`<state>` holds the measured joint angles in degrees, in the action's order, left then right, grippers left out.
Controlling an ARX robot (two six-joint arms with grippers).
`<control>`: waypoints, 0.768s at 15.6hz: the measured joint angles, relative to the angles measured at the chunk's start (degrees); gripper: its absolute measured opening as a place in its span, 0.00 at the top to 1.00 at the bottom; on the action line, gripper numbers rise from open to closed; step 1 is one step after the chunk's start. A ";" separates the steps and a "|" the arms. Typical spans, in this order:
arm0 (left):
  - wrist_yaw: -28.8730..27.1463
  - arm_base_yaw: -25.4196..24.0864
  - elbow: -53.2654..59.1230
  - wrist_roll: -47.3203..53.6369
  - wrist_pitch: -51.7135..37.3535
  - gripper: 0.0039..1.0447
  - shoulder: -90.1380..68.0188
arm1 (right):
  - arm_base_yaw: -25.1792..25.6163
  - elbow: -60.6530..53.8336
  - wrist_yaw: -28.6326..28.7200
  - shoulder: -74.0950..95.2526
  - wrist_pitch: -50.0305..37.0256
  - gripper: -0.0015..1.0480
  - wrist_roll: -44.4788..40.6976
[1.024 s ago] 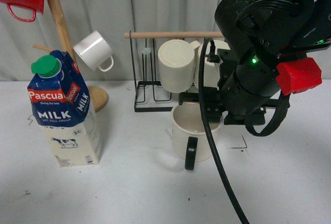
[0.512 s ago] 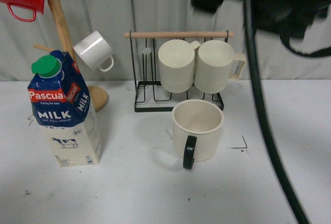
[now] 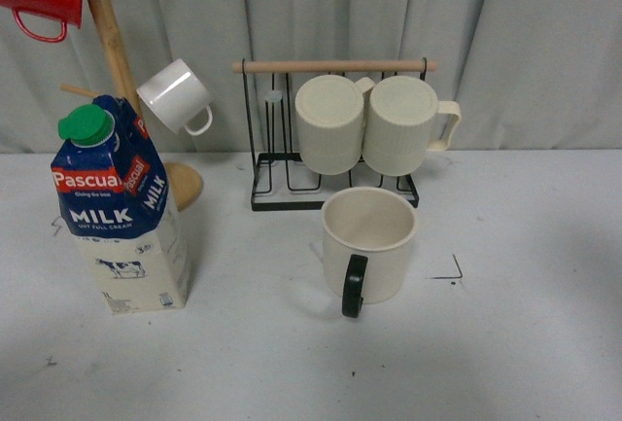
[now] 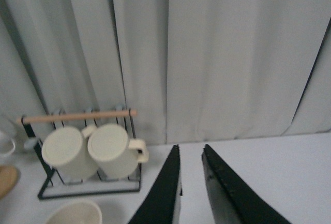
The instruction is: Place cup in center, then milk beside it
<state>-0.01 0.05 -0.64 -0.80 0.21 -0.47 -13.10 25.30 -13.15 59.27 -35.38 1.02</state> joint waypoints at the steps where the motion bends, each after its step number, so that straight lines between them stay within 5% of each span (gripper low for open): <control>1: -0.02 0.00 0.00 0.00 -0.02 0.06 0.00 | 0.90 -2.84 1.29 -0.94 -0.11 0.92 -0.42; 2: -0.02 0.00 0.00 0.00 0.00 0.06 0.00 | 2.12 -5.81 2.27 -2.56 -0.28 0.98 -0.79; 12: -0.04 0.00 0.00 0.00 0.00 0.06 0.00 | 13.49 -20.20 12.61 -22.67 4.11 0.98 -0.87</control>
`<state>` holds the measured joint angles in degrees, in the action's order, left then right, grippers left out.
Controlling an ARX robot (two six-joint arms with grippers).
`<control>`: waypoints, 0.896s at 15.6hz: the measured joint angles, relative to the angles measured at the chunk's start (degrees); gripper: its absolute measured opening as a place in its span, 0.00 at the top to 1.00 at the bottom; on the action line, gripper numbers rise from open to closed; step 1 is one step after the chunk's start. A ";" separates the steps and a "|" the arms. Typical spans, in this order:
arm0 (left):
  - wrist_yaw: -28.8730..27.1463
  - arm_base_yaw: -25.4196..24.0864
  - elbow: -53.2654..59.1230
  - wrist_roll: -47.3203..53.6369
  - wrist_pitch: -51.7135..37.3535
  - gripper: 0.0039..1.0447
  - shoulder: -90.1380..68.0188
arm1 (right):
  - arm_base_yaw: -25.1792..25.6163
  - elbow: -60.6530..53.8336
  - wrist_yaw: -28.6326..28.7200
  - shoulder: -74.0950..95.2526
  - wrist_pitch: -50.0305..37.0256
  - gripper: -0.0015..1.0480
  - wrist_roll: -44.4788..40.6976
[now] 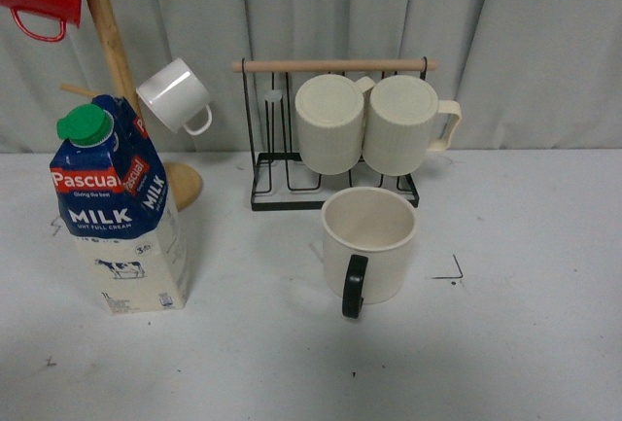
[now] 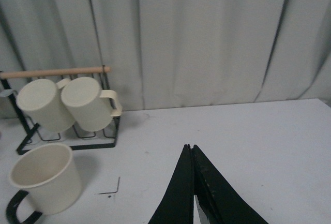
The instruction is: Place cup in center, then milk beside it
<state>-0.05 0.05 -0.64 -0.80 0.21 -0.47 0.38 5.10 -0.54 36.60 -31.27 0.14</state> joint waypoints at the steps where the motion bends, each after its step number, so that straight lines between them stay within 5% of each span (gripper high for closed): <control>1: 0.02 0.00 0.00 0.00 -0.02 0.06 0.00 | -0.22 -0.61 0.44 -1.79 1.18 0.98 -0.02; 14: 0.02 0.00 0.00 0.00 -0.02 0.06 0.00 | -0.37 -4.46 0.42 -22.27 16.72 0.98 -0.02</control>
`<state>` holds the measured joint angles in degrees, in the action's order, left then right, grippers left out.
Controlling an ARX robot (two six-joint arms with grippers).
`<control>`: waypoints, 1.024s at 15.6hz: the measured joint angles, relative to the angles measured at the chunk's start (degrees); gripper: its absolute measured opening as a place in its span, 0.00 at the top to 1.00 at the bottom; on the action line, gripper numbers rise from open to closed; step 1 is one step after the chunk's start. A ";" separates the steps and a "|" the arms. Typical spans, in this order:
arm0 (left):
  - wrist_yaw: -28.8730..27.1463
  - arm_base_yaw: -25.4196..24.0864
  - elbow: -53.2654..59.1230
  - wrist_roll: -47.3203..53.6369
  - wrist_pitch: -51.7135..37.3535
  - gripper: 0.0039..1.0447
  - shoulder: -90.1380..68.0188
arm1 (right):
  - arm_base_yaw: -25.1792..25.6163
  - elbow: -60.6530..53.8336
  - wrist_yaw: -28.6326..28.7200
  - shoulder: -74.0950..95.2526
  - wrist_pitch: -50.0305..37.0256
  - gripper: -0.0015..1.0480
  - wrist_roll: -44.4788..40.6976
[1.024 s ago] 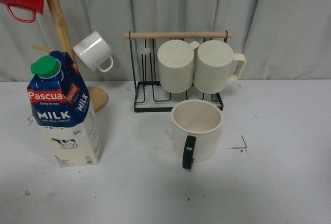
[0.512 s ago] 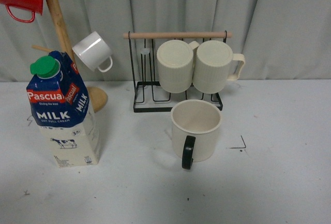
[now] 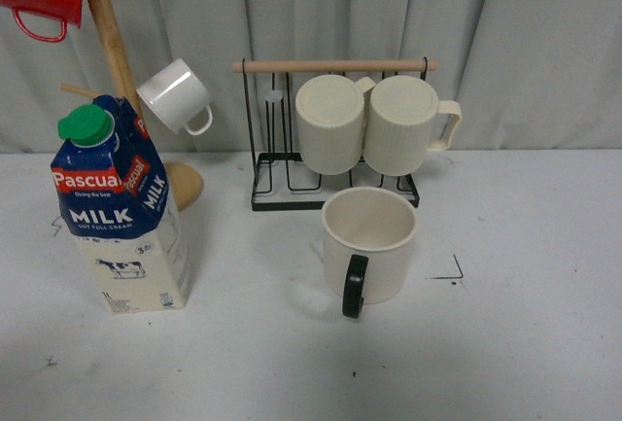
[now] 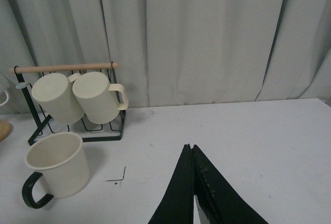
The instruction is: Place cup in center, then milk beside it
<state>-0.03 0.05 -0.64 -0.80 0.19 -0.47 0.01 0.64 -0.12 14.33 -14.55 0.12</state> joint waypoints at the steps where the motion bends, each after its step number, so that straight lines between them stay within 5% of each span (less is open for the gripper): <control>1: 0.00 0.00 0.00 0.00 0.02 0.06 0.00 | 0.00 0.00 -0.02 -1.22 1.38 0.98 0.00; 5: 0.00 0.00 0.00 0.00 0.02 0.06 0.00 | 0.00 0.00 0.00 -4.35 4.50 0.98 0.00; 7: 0.00 0.00 0.00 0.00 0.02 0.06 0.00 | 0.00 0.04 0.09 -10.60 13.90 0.98 0.00; 12: 0.02 0.00 0.00 0.00 0.04 0.06 0.00 | 0.00 0.02 0.09 -14.08 14.78 0.95 -0.02; 16: 0.02 0.00 0.00 0.00 0.00 0.06 0.00 | 0.00 0.02 0.09 -14.08 14.75 0.52 -0.02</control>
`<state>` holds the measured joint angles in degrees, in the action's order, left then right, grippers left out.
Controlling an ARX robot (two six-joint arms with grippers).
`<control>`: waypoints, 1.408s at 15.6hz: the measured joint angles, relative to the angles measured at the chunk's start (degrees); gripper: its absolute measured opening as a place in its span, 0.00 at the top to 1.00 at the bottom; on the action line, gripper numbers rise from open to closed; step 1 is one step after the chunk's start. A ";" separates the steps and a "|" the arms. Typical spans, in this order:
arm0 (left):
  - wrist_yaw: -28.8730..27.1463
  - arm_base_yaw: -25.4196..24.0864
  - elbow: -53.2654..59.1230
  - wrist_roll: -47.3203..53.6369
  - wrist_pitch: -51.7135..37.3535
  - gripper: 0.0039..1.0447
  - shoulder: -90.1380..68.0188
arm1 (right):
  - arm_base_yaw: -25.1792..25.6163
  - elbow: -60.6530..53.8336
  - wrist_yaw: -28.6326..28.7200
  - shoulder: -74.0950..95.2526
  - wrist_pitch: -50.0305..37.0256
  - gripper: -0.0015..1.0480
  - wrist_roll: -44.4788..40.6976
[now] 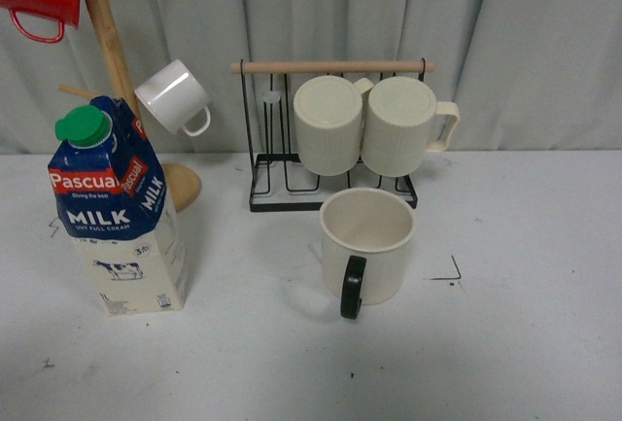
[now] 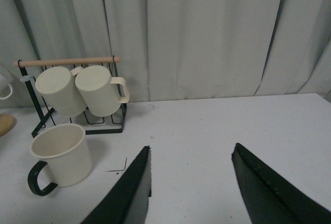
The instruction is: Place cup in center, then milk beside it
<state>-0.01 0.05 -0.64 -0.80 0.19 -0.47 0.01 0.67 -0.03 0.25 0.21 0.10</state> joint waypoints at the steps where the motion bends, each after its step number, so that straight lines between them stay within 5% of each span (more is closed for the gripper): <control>1: 3.80 -0.57 -4.31 -1.86 11.69 0.06 -5.42 | 0.02 0.00 -0.02 0.00 0.00 0.40 0.02; 2: 4.94 0.46 -11.08 -3.56 12.33 0.06 -22.05 | 0.00 0.00 0.07 0.00 -0.02 0.25 0.00; 4: 3.93 1.79 -17.75 -3.85 -3.19 0.06 -40.54 | 0.00 0.00 0.07 0.00 0.00 0.05 0.04; 10: -1.40 11.54 -21.40 -8.04 -28.52 0.06 -70.18 | 0.00 0.00 0.07 0.00 -0.02 0.06 0.02; 15: -7.54 12.11 -22.80 -8.50 -37.22 0.06 -82.88 | 0.00 0.00 0.07 0.00 -0.02 0.06 0.02; 22: -8.48 9.01 -27.52 -11.58 -41.09 0.06 -92.19 | 0.00 0.00 0.07 0.00 0.00 0.06 0.02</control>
<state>-8.49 9.06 -28.16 -12.38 -40.91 -92.66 0.01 0.67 0.03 0.25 0.21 0.12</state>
